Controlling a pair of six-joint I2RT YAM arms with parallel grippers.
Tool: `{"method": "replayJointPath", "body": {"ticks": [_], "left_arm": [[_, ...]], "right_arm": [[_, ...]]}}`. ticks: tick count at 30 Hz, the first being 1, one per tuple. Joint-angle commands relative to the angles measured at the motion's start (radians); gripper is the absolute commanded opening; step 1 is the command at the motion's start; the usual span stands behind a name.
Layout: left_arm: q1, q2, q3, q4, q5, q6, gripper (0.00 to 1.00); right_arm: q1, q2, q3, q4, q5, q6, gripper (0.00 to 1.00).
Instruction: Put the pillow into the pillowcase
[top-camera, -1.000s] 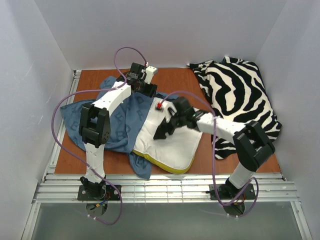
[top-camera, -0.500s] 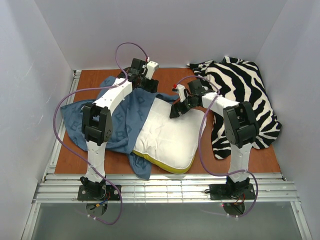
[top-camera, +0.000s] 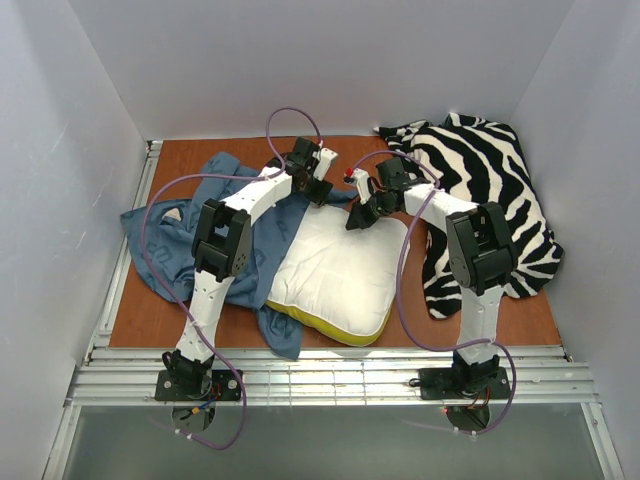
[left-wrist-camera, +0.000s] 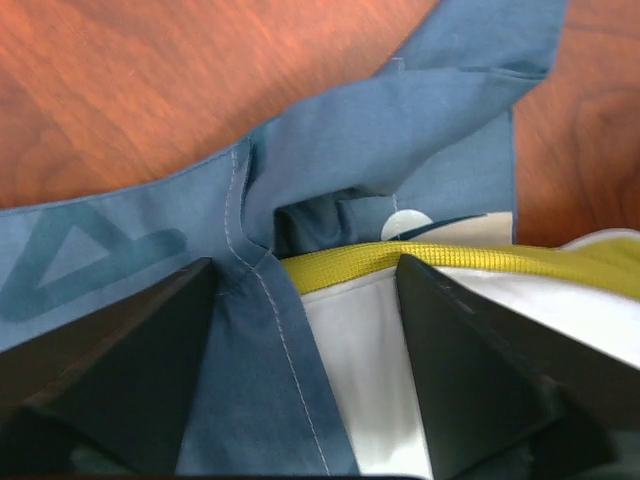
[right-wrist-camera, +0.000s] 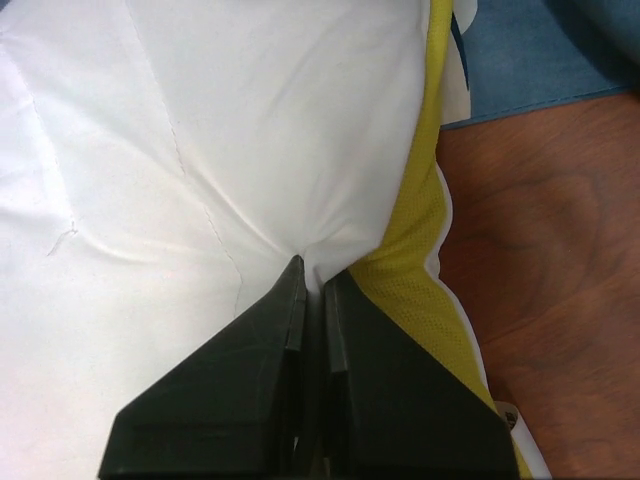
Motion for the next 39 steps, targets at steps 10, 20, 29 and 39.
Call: {"method": "replayJointPath", "body": {"ticks": [10,20,29,39], "left_arm": [[-0.002,0.003,0.109,-0.053,0.074,-0.052,0.00],[-0.011,-0.136,-0.001,0.057,0.794,-0.317,0.00],[-0.049,-0.202,-0.181,0.324,1.054,-0.619,0.00],[-0.061,-0.198,-0.150,0.634,1.085,-0.906,0.00]], "right_arm": [[0.041,-0.166,-0.125,0.079,-0.049,0.056,0.01],[0.057,-0.205,-0.120,0.174,0.003,0.101,0.01],[0.059,-0.287,-0.110,0.251,0.014,0.177,0.01],[0.071,-0.349,-0.149,0.311,0.052,0.208,0.01]]}}
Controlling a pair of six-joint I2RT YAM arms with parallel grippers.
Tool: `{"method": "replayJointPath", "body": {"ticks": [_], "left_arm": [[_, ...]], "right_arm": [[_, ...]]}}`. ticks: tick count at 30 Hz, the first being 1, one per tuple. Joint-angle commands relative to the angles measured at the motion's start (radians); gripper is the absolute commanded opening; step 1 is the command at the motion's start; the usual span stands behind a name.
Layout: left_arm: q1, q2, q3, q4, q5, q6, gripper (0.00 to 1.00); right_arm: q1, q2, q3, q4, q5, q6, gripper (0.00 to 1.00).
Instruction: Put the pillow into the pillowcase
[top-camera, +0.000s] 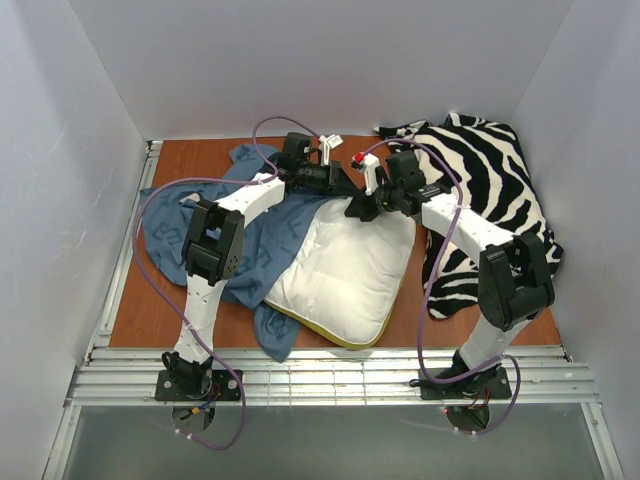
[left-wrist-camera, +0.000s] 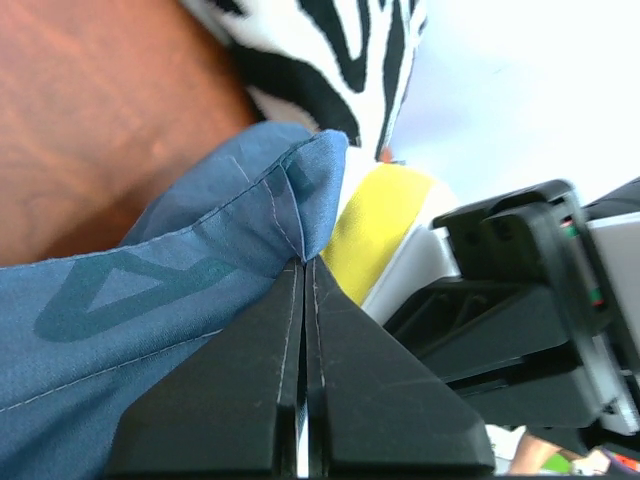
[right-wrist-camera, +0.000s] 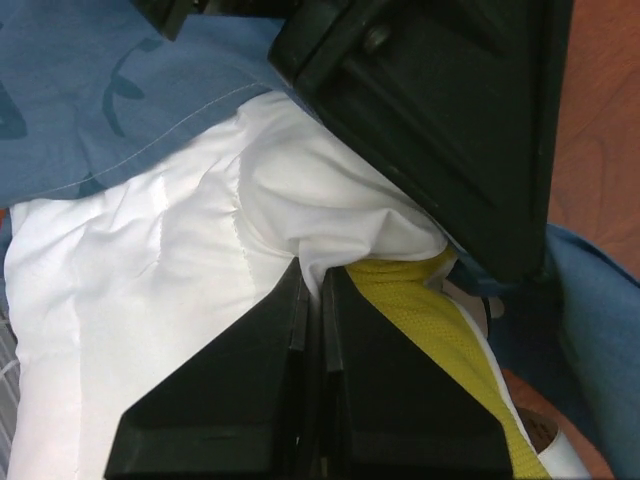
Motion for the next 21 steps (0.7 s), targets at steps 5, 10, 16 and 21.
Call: {"method": "replayJointPath", "body": {"ticks": [5,10,16,21], "left_arm": [[-0.075,-0.108,-0.015,0.199,0.101,-0.183,0.00],[0.017,-0.065,0.068,-0.049,-0.041,0.035,0.47],[0.189,-0.092,0.372,-0.559,-0.458,0.528,0.93],[0.423,-0.457,0.053,-0.652,-0.525,0.686,0.97]], "right_arm": [[0.024,-0.005,-0.011,0.241,0.090,0.031,0.01],[0.018,0.047,0.006,0.295,0.158,0.041,0.01],[0.003,0.236,0.176,0.151,0.247,-0.024,0.55],[0.028,0.112,0.166,0.014,0.192,-0.065,0.99]]}}
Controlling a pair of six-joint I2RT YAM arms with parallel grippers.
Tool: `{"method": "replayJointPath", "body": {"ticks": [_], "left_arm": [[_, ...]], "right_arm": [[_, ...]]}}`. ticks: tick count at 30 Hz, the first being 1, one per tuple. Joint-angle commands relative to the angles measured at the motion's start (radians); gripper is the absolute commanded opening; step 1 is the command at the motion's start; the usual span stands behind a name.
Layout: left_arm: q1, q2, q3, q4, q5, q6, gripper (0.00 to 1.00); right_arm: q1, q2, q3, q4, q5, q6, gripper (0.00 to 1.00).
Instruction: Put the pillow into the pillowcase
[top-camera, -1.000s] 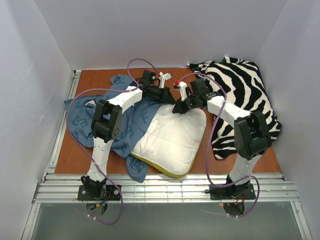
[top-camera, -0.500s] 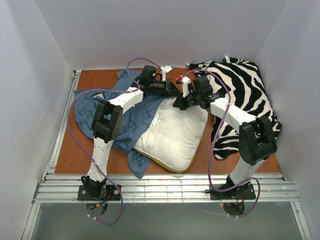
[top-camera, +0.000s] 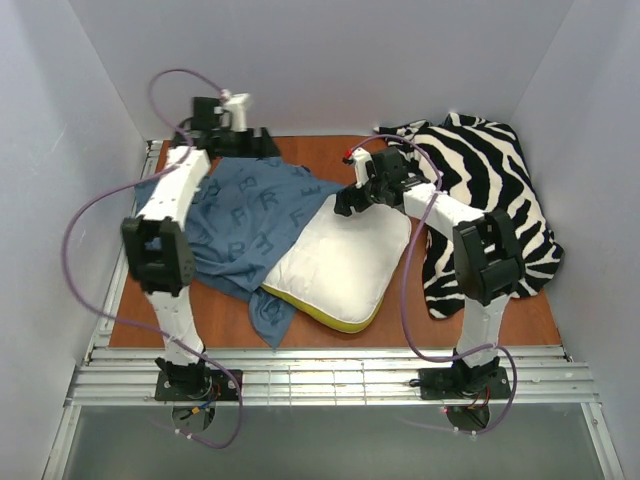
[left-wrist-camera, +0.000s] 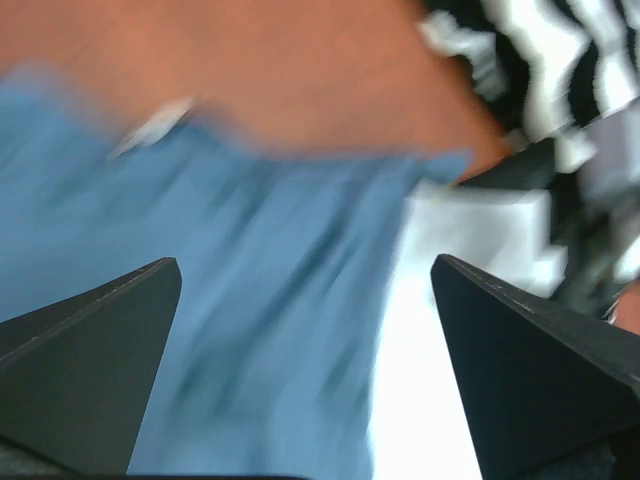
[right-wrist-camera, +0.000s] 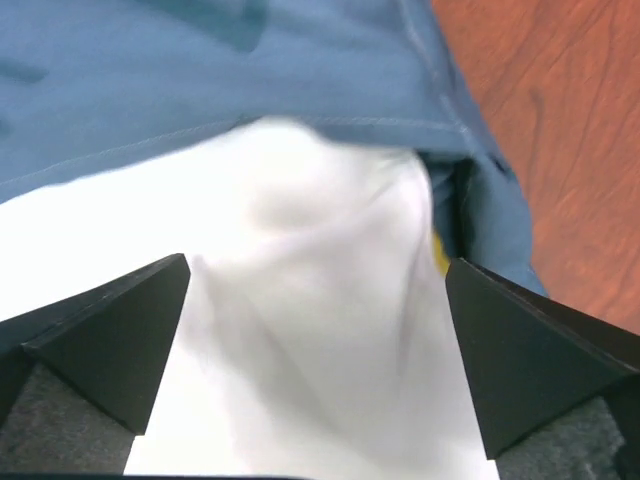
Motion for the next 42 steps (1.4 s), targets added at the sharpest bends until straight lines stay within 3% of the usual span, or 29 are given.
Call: {"method": "replayJointPath", "body": {"ticks": [1,3,6,11,15,22,23,24,27,31,36,38,42], "left_arm": [[0.195,-0.363,-0.227,-0.185,-0.040,0.186,0.98],[0.339,-0.440,-0.342,-0.223,0.027,0.183,0.98],[0.428,-0.555,-0.474,-0.263,0.072,0.197,0.98],[0.447,-0.720,-0.634,-0.300,0.040,0.261,0.98],[0.500,-0.788,-0.689,-0.349,0.075,0.275,0.98],[0.513,-0.850,-0.744,-0.323,0.091,0.246,0.98],[0.513,-0.856,-0.755,-0.322,0.091,0.252,0.98],[0.511,-0.872,-0.764,-0.314,0.092,0.264,0.98],[0.513,-0.914,-0.800,-0.284,0.092,0.341,0.97],[0.511,-0.948,-0.809,-0.323,0.118,0.464,0.94],[0.508,-1.020,-0.893,-0.411,0.230,0.671,0.95],[0.458,-1.058,-0.938,-0.370,0.216,0.667,0.96],[0.350,-1.124,-1.113,-0.189,0.126,0.501,0.98]], "right_arm": [[0.049,-0.205,0.000,-0.088,-0.007,-0.078,0.99],[0.141,-0.254,-0.006,-0.180,0.022,-0.121,0.99],[0.318,-0.291,-0.050,-0.269,0.108,-0.184,0.99],[0.568,-0.238,-0.120,-0.278,0.283,-0.221,0.99],[0.652,-0.150,-0.104,-0.288,0.361,-0.215,0.99],[0.728,0.100,-0.031,-0.288,0.628,-0.186,0.98],[0.728,0.120,-0.014,-0.289,0.639,-0.182,0.95],[0.725,0.135,-0.005,-0.292,0.639,-0.185,0.73],[0.699,0.138,0.046,-0.317,0.561,-0.168,0.02],[0.561,0.014,0.170,-0.358,0.207,-0.120,0.01],[0.401,-0.034,0.379,-0.367,-0.112,-0.031,0.01],[0.360,-0.032,0.405,-0.361,-0.174,-0.014,0.01],[0.286,-0.024,0.413,-0.267,-0.317,0.119,0.01]]}}
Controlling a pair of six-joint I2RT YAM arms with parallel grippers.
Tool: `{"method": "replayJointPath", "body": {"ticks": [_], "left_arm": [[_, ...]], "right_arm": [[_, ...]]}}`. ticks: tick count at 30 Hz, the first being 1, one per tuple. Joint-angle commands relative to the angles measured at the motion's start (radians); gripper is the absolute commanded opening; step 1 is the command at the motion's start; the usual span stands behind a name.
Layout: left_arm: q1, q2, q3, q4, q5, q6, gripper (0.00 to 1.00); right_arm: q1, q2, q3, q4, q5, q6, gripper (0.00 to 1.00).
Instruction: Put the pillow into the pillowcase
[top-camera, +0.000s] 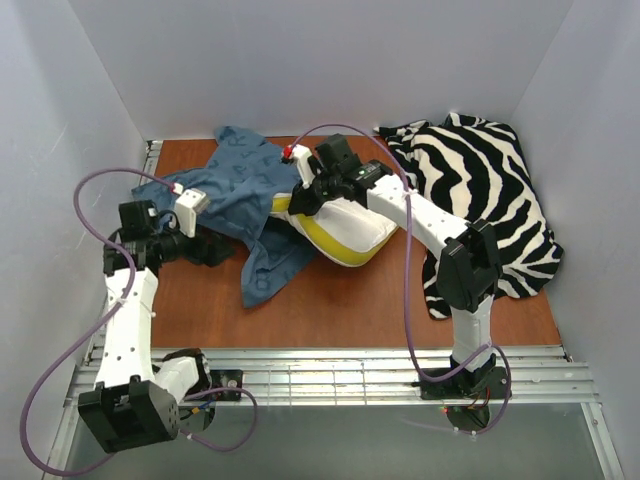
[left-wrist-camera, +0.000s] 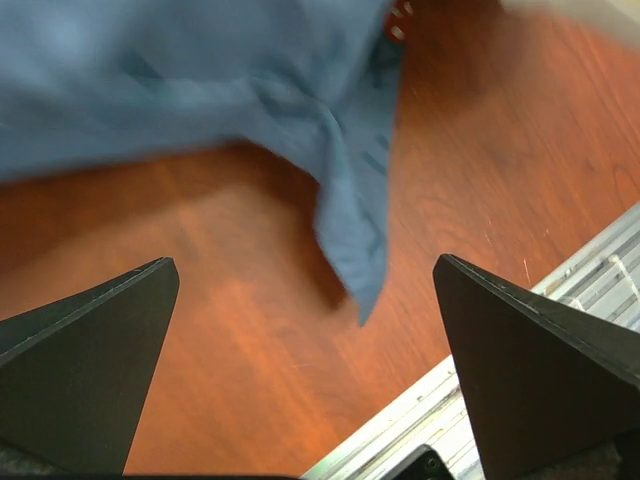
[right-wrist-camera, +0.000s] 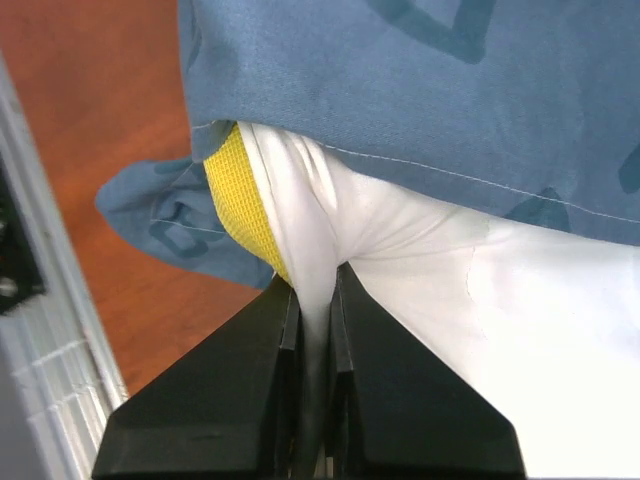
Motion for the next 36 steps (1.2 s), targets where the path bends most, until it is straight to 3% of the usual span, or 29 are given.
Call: {"method": "replayJointPath", "body": {"ticks": [1,5,8,10,15,16,19,21,25,28,32,33,36], "left_arm": [[-0.084,-0.074,-0.139,0.160,-0.070,-0.099,0.98],[-0.279,-0.100,-0.271,0.403,-0.268,-0.250,0.98],[-0.307,0.002,-0.301,0.500,-0.290,-0.337,0.98],[-0.323,0.059,-0.301,0.587,-0.229,-0.394,0.98],[-0.400,0.196,-0.305,0.713,-0.327,-0.495,0.97],[-0.406,0.251,-0.290,0.707,-0.306,-0.491,0.65],[-0.447,0.260,-0.209,0.672,-0.114,-0.488,0.00],[-0.513,0.236,-0.117,0.638,0.071,-0.472,0.00],[-0.765,0.224,0.073,0.430,0.269,-0.451,0.00],[-0.840,0.191,0.094,0.359,0.325,-0.417,0.00],[-0.844,0.179,0.077,0.243,0.356,-0.333,0.00],[-0.844,0.184,0.083,0.216,0.348,-0.269,0.07],[-0.844,0.170,0.150,0.034,0.271,-0.140,0.42]], "right_arm": [[-0.030,-0.038,0.047,0.122,-0.239,0.134,0.01],[-0.062,-0.015,0.093,0.167,-0.282,0.222,0.01],[-0.076,-0.003,0.119,0.201,-0.293,0.269,0.01],[-0.083,0.002,0.127,0.210,-0.311,0.294,0.01],[-0.085,-0.010,0.092,0.237,-0.318,0.306,0.01],[-0.085,-0.009,0.087,0.246,-0.316,0.305,0.01],[-0.085,-0.001,0.078,0.262,-0.308,0.314,0.01],[-0.082,0.012,0.073,0.300,-0.284,0.338,0.01],[-0.073,0.065,0.070,0.427,-0.230,0.406,0.01],[-0.060,0.137,0.058,0.467,-0.190,0.443,0.01],[-0.028,0.201,-0.086,0.535,-0.169,0.469,0.01],[-0.025,0.206,-0.124,0.533,-0.178,0.475,0.01],[-0.016,0.194,-0.271,0.615,-0.201,0.486,0.01]]}}
